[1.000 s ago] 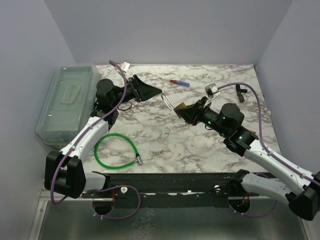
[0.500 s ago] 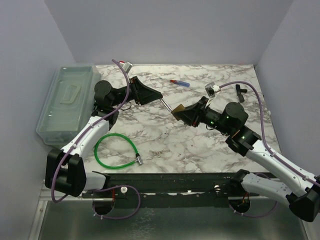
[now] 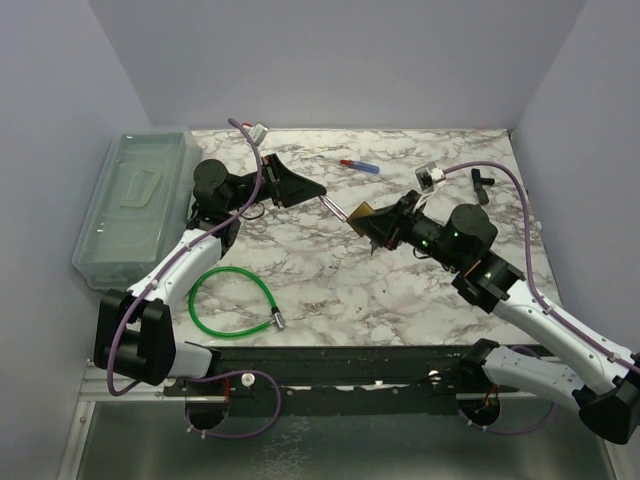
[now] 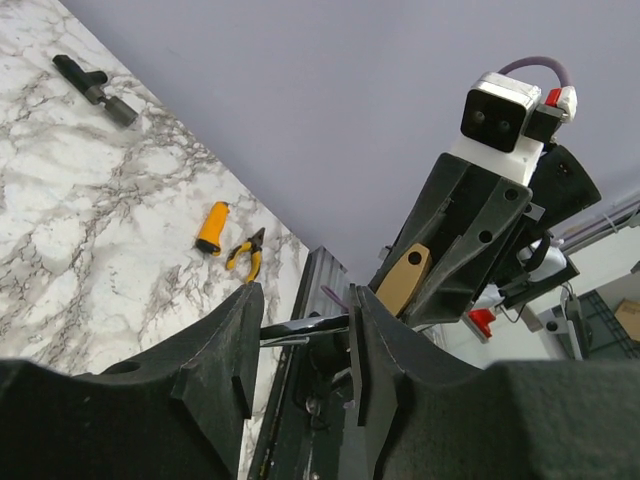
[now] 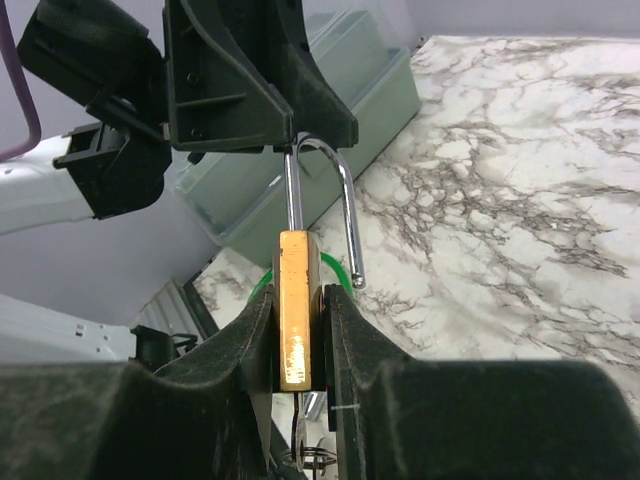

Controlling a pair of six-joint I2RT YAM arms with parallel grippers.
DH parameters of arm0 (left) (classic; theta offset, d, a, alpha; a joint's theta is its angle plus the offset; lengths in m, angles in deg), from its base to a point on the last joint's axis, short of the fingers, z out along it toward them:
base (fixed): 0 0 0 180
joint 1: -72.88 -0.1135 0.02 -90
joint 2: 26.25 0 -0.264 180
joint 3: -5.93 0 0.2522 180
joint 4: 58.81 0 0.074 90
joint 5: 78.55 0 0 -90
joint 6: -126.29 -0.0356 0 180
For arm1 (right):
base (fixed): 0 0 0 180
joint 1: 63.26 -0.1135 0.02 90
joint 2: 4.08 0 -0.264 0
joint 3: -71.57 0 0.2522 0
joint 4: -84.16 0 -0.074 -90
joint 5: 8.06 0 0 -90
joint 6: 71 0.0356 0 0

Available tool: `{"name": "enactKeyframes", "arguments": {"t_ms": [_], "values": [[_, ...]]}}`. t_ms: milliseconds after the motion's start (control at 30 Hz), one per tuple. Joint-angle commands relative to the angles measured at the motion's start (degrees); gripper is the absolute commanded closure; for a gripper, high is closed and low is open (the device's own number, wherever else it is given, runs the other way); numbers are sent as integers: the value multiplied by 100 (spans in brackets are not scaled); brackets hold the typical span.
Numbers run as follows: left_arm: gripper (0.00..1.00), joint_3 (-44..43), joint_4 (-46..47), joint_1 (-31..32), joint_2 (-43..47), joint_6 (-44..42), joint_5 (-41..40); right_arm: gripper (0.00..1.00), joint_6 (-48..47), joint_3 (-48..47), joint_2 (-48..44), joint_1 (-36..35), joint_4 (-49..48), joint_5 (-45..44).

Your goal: Unlock with the key

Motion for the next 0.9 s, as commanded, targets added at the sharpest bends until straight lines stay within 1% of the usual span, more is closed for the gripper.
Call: {"name": "enactKeyframes", "arguments": {"t_ms": [0, 33, 200, 300, 433, 533, 633, 767, 867], "values": [[53, 59, 226, -9, -43, 198, 185, 100, -96, -284, -128, 35, -128, -1105], [49, 51, 226, -10, -56, 219, 193, 100, -92, -272, -118, 37, -110, -1281], [33, 15, 226, -58, -181, 358, 215, 100, -127, -232, 13, 31, -93, -1360], [27, 60, 226, -136, -145, 357, 97, 100, -130, -214, 70, 36, -56, -1408], [20, 203, 46, -428, -57, 364, -356, 100, -133, -178, 60, 35, -10, -1473], [19, 333, -33, -763, 4, 482, -697, 100, -167, -147, 87, 35, 53, -1547], [19, 409, -59, -977, -25, 605, -845, 100, -189, -101, 211, 31, 109, -1638], [19, 434, -158, -1038, -61, 551, -956, 100, -188, -8, 588, 32, 78, -1683], [20, 400, -487, -1047, -21, 351, -1129, 100, -127, 66, 997, 30, -97, -1630]]}}
